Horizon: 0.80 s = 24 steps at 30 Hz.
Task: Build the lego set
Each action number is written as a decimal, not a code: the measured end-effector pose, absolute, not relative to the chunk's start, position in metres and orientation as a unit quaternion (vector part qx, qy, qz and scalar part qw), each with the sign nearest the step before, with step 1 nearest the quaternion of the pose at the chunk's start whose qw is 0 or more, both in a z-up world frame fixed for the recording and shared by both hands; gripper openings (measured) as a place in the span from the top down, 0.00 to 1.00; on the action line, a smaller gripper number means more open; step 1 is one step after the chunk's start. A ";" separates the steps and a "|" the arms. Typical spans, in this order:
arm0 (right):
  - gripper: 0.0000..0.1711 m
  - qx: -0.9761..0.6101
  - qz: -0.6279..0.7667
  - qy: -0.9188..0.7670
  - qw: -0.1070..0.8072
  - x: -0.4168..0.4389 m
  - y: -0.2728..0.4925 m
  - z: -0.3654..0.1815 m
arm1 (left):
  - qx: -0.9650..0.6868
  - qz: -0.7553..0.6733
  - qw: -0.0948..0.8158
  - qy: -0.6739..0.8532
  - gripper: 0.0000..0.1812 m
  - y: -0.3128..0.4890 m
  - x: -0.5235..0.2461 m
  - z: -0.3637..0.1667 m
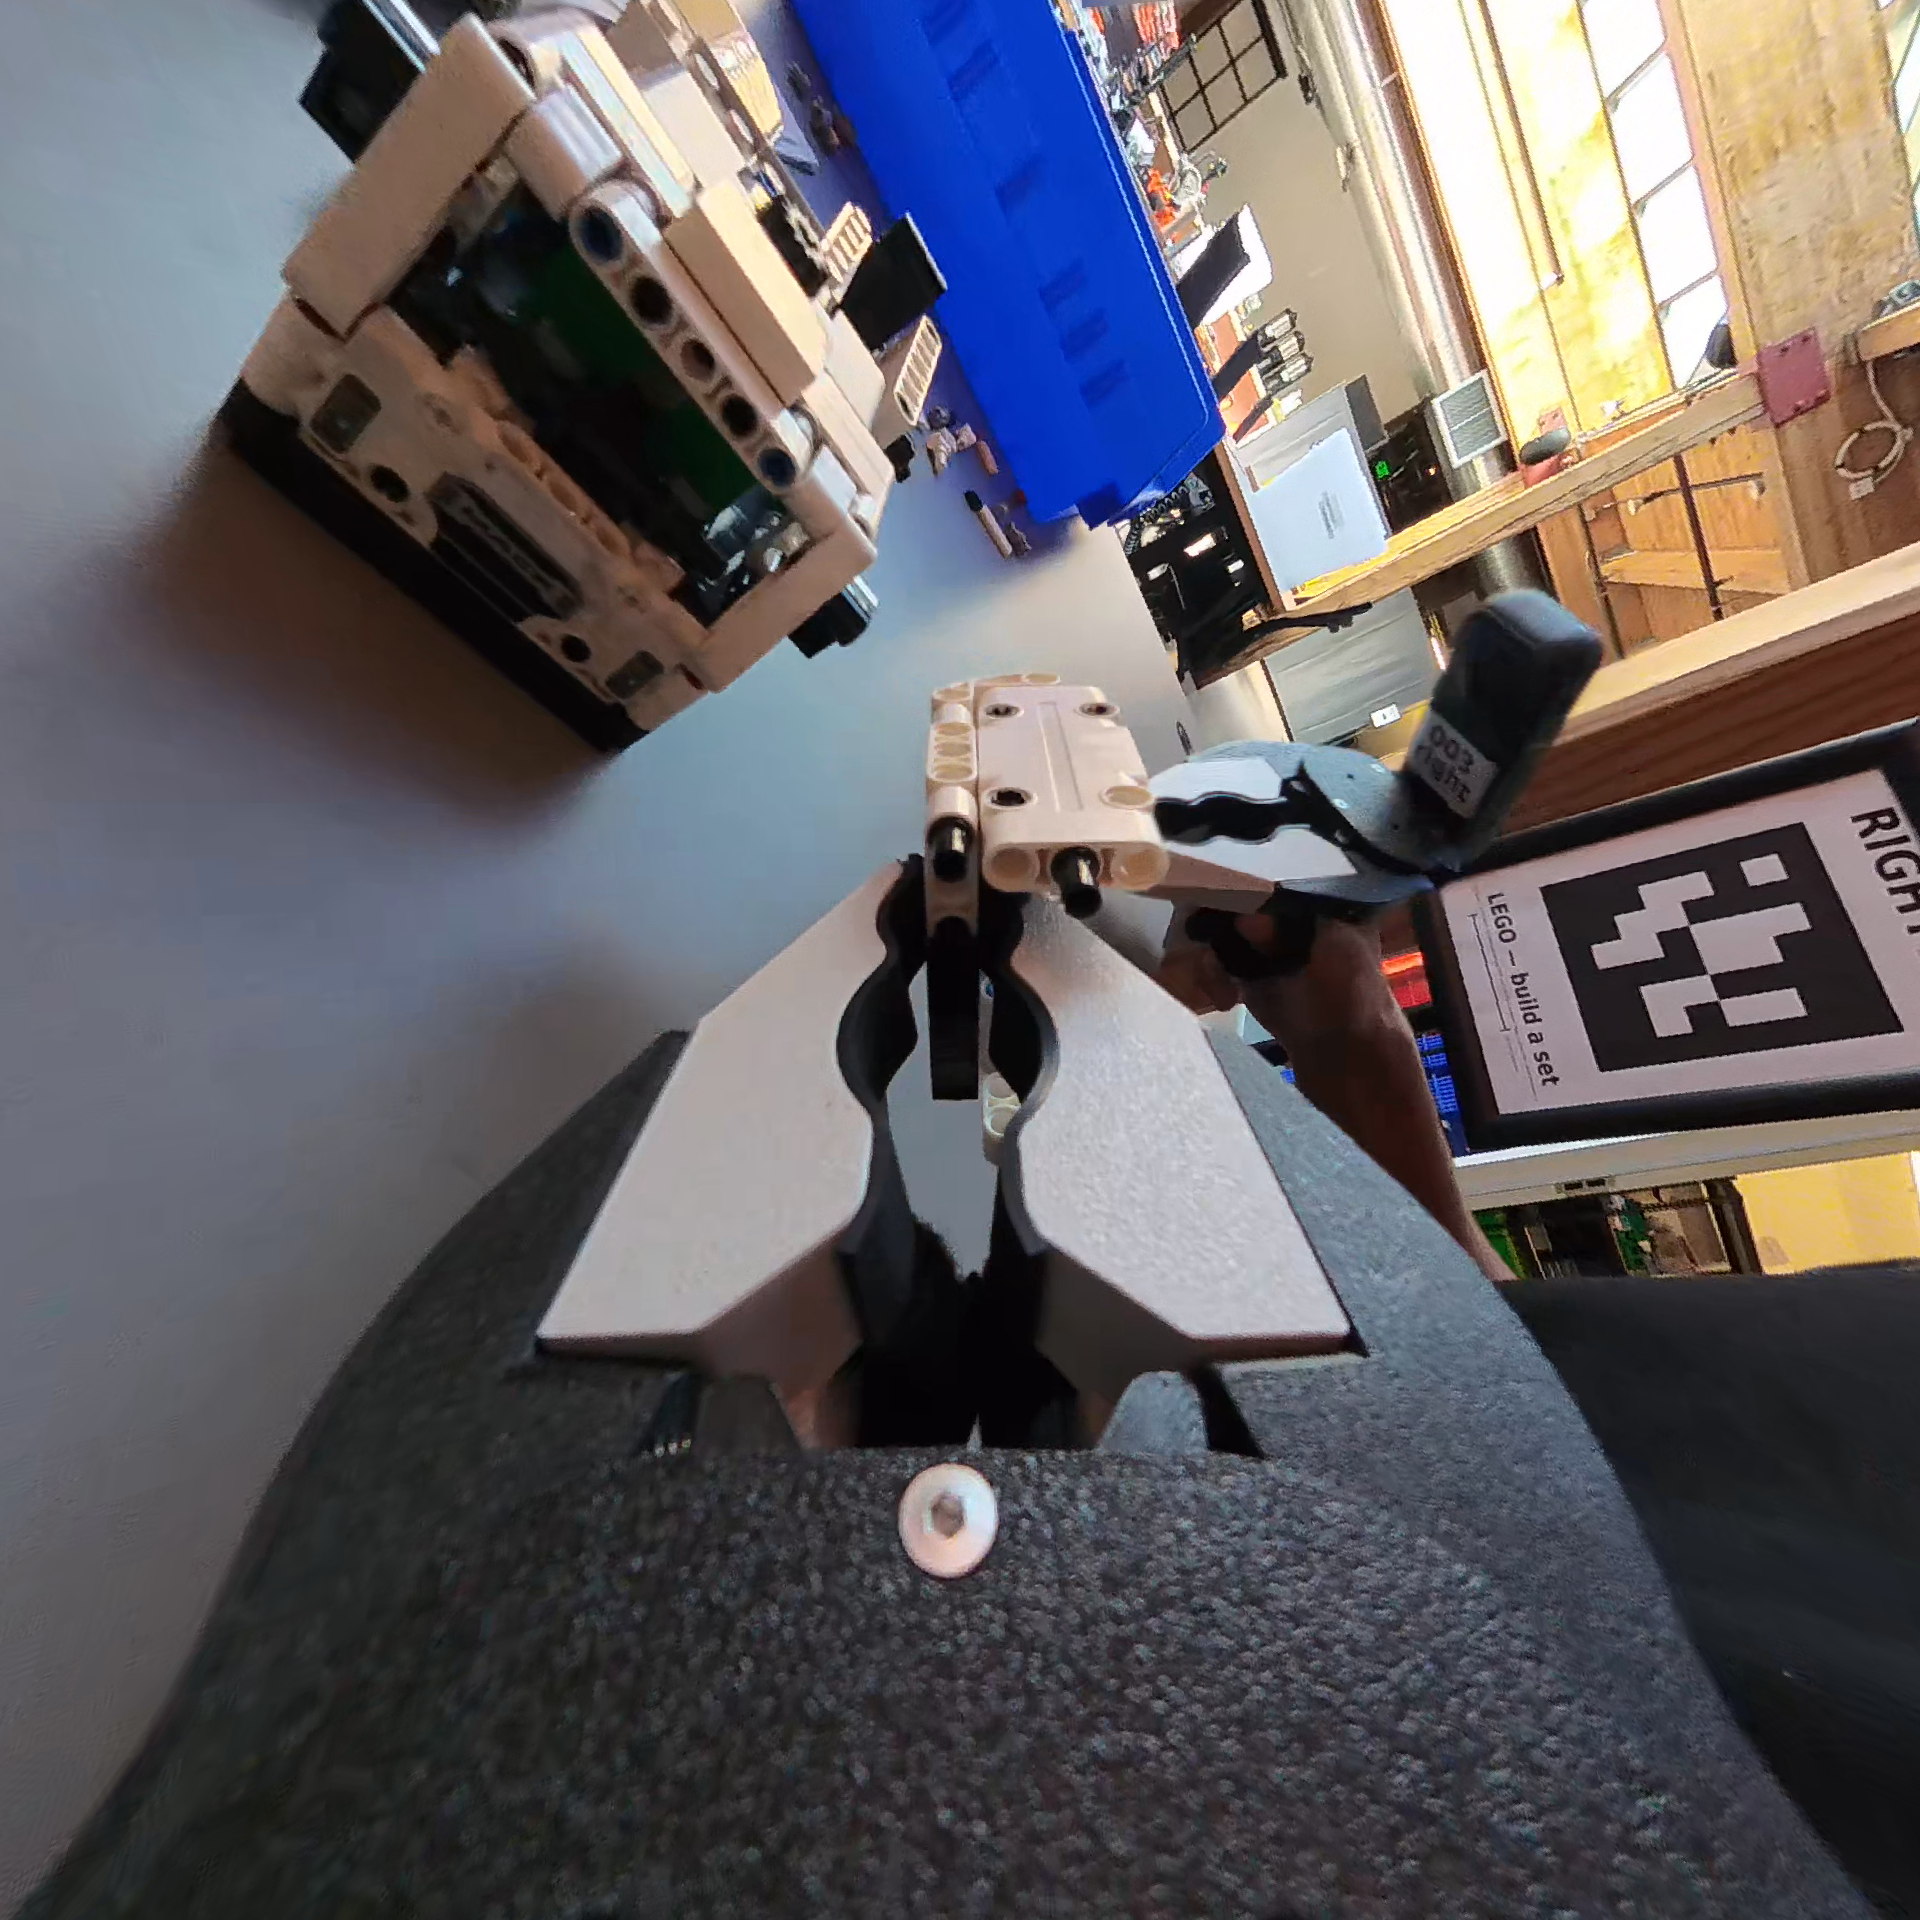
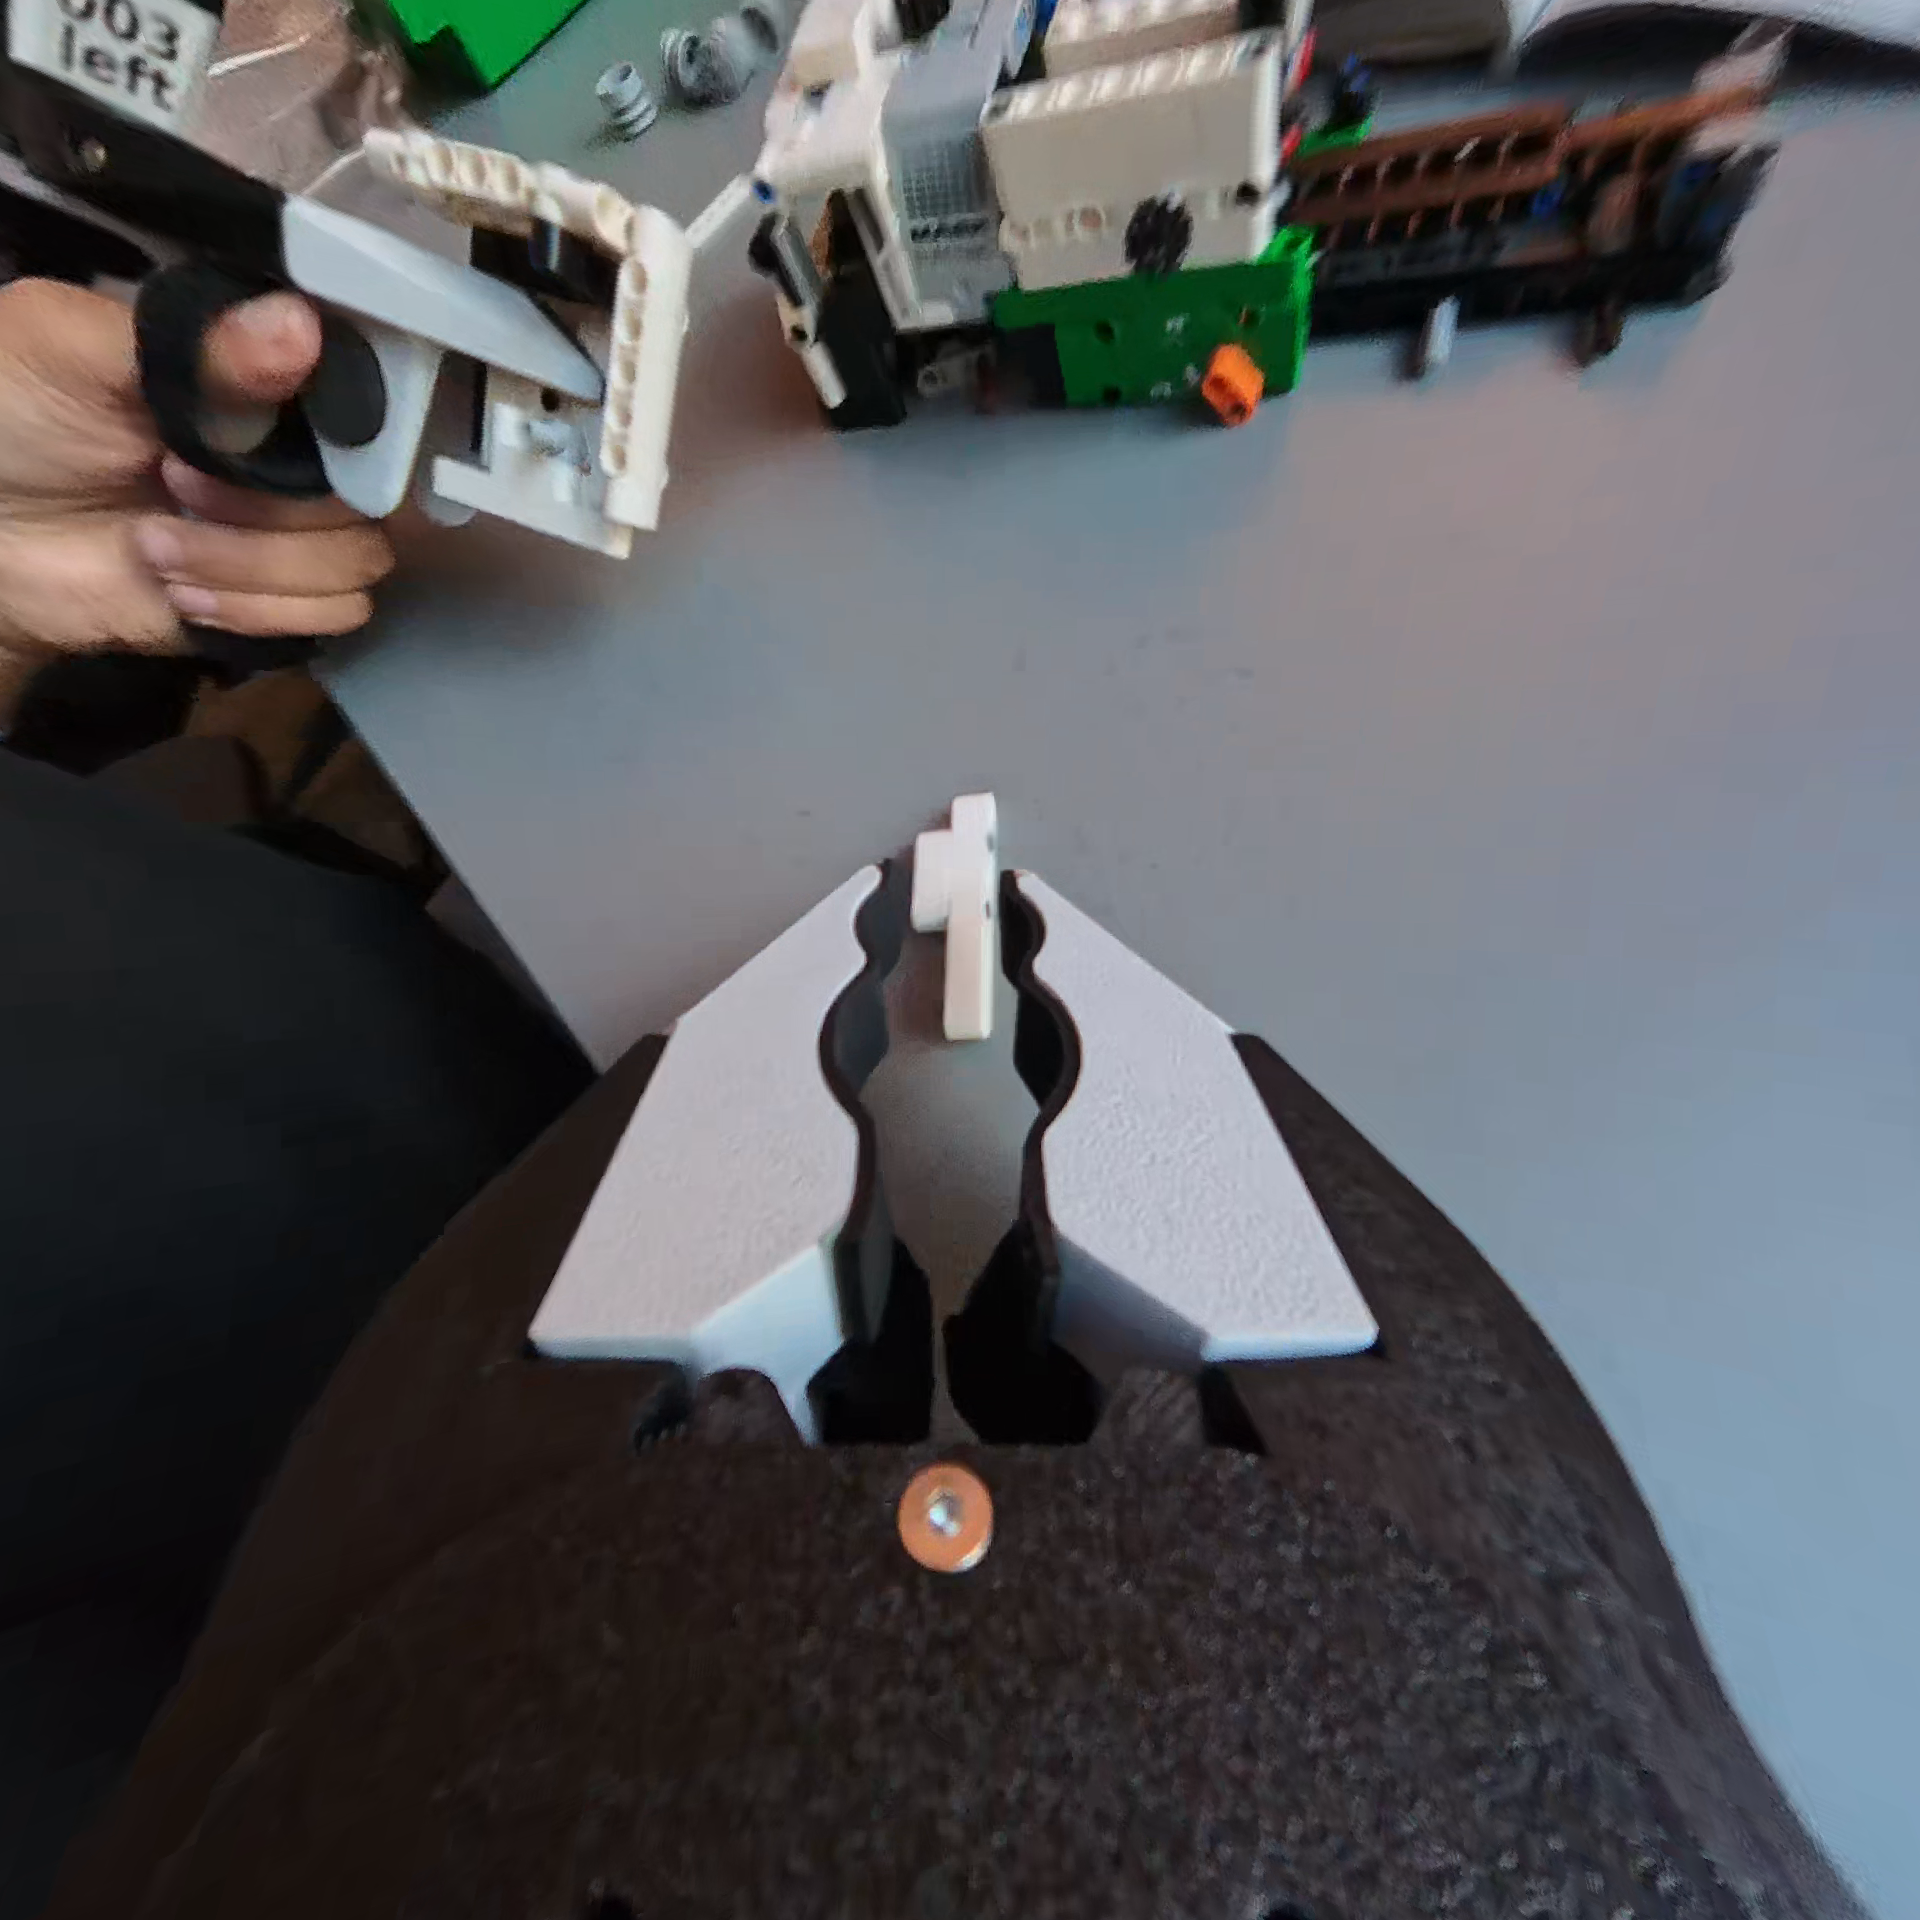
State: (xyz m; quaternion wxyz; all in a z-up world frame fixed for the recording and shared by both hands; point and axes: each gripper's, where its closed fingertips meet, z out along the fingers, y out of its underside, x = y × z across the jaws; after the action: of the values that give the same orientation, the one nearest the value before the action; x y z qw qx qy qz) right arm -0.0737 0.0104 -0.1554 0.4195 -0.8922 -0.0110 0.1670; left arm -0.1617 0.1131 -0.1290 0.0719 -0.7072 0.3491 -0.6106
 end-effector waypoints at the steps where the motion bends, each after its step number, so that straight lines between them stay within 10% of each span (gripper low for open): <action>1: 0.90 -0.897 0.181 -0.021 0.403 -0.077 0.009 -0.159 | -0.705 -0.615 0.067 0.348 0.96 0.110 -0.161 -0.128; 13: 0.96 -0.923 0.028 -0.094 0.373 -0.071 0.012 -0.175 | -0.723 -0.628 0.032 0.286 0.96 0.107 -0.160 -0.132; 18: 0.96 -0.853 -0.151 -0.147 0.477 -0.104 0.062 -0.094 | -0.732 -0.646 -0.001 0.219 0.96 0.107 -0.150 -0.133; 24: 0.96 -0.861 -0.278 -0.211 0.370 -0.138 0.093 -0.110 | -0.746 -0.643 -0.003 0.172 0.96 0.104 -0.141 -0.137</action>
State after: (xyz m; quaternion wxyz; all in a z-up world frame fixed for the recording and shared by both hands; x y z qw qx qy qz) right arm -0.1375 0.0925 -0.1101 0.3697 -0.8611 -0.2114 -0.2777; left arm -0.1414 0.1037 -0.1375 -0.0029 -0.7459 0.1725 -0.6433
